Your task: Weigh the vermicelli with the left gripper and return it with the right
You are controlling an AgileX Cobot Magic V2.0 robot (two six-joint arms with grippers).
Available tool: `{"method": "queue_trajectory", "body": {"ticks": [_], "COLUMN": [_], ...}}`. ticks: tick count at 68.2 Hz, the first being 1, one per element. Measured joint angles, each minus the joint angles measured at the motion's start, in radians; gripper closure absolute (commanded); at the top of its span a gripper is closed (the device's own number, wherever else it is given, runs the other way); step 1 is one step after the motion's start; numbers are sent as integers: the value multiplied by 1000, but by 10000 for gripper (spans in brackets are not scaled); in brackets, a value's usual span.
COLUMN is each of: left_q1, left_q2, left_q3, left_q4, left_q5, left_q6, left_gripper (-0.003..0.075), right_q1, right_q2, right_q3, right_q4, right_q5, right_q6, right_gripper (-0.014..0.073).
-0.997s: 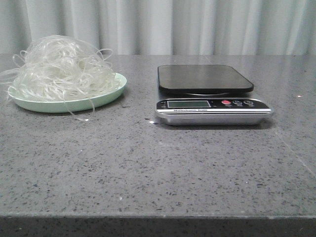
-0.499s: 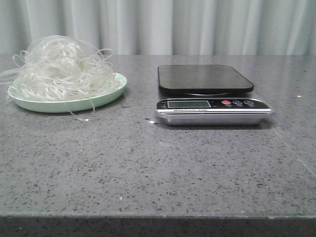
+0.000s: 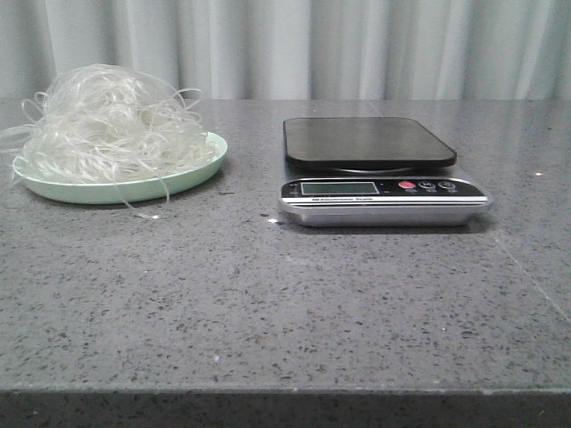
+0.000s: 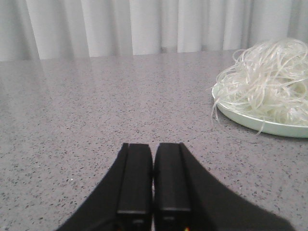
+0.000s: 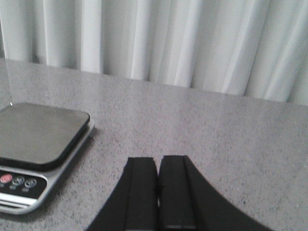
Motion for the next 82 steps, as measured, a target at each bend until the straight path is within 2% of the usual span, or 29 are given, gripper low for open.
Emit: {"method": "queue_trajectory", "body": {"ticks": [14,32,82], "left_q1": [0,0,0], "left_q2": [0,0,0], "left_q3": [0,0,0], "left_q4": [0,0,0], "left_q5": [0,0,0], "left_q6": [0,0,0], "left_gripper": [583,583,583], "right_q1": [-47,-104,-106], "right_q2": [-69,-252,-272], "right_q3": [99,232,246], "right_q4": [-86,-91,-91], "right_q5": [-27,-48,-14], "right_q6": [134,149,157], "right_gripper": [442,442,442]}}
